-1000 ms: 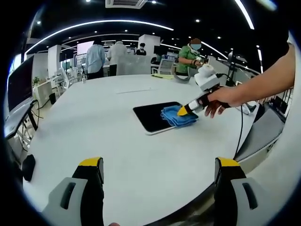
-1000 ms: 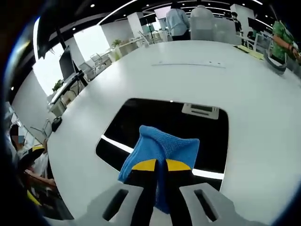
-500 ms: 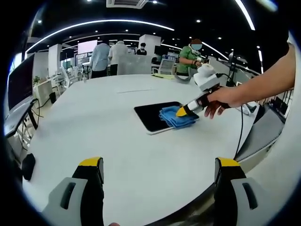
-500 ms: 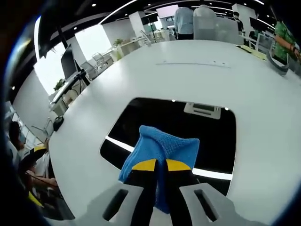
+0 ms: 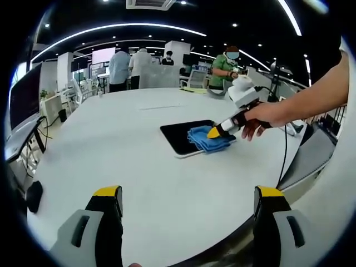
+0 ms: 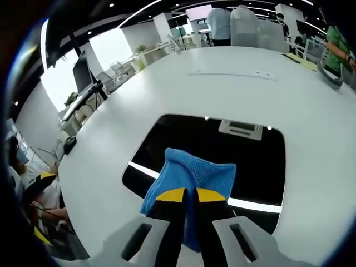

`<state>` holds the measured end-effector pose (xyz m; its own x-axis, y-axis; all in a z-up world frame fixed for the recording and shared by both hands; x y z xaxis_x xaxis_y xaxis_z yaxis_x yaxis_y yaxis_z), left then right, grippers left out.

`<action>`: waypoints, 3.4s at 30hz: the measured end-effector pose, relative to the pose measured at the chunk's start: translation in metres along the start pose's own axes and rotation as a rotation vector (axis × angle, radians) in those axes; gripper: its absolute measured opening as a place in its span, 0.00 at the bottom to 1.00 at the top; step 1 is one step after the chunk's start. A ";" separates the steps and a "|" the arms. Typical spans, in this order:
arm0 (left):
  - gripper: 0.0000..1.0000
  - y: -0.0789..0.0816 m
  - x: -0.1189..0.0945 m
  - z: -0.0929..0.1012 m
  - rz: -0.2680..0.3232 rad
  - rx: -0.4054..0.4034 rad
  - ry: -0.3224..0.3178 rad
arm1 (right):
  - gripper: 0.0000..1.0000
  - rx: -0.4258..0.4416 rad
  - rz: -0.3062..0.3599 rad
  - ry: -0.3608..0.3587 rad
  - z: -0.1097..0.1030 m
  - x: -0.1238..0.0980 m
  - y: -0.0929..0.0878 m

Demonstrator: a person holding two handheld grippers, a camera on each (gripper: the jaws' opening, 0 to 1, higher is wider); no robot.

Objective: Wipe the mirror surface with the cleaning cloth until all visible marks leave the cleaned area.

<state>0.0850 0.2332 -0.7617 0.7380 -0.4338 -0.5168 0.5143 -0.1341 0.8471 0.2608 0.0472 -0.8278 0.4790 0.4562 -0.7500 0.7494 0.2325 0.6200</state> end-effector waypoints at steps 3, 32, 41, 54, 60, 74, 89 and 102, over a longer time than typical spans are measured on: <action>0.99 -0.001 -0.001 -0.001 0.001 -0.003 0.001 | 0.02 -0.001 -0.005 0.003 -0.002 0.001 0.001; 0.99 -0.001 -0.004 -0.007 0.010 -0.009 0.015 | 0.02 -0.014 -0.012 0.030 -0.017 0.014 0.006; 0.99 -0.002 -0.005 -0.008 0.014 -0.017 0.019 | 0.02 -0.032 -0.008 0.033 -0.024 0.015 0.006; 0.99 -0.003 -0.007 -0.011 0.022 -0.026 0.027 | 0.02 -0.039 -0.012 0.004 -0.030 0.017 0.007; 0.99 -0.005 -0.010 -0.014 0.021 -0.033 0.032 | 0.02 -0.037 -0.013 -0.010 -0.035 0.015 0.008; 0.99 -0.011 -0.016 -0.019 0.022 -0.042 0.038 | 0.03 -0.049 -0.022 -0.014 -0.044 0.023 0.011; 0.99 -0.010 -0.020 -0.024 0.031 -0.056 0.044 | 0.02 -0.065 -0.030 -0.025 -0.050 0.030 0.014; 0.99 -0.009 -0.021 -0.018 0.023 -0.019 0.041 | 0.02 -0.075 -0.023 -0.038 -0.053 0.036 0.016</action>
<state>0.0729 0.2593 -0.7604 0.7669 -0.4000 -0.5019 0.5047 -0.1072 0.8566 0.2660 0.1134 -0.8328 0.4796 0.4174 -0.7719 0.7248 0.3074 0.6166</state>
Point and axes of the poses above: the point that each gripper's makers call its tool centre point, and the gripper's own axes: x roughly forward along the fingers, z roughly to its right, y roughly out of its top, the point moved 2 cm from there along -x, roughly backward along the fingers
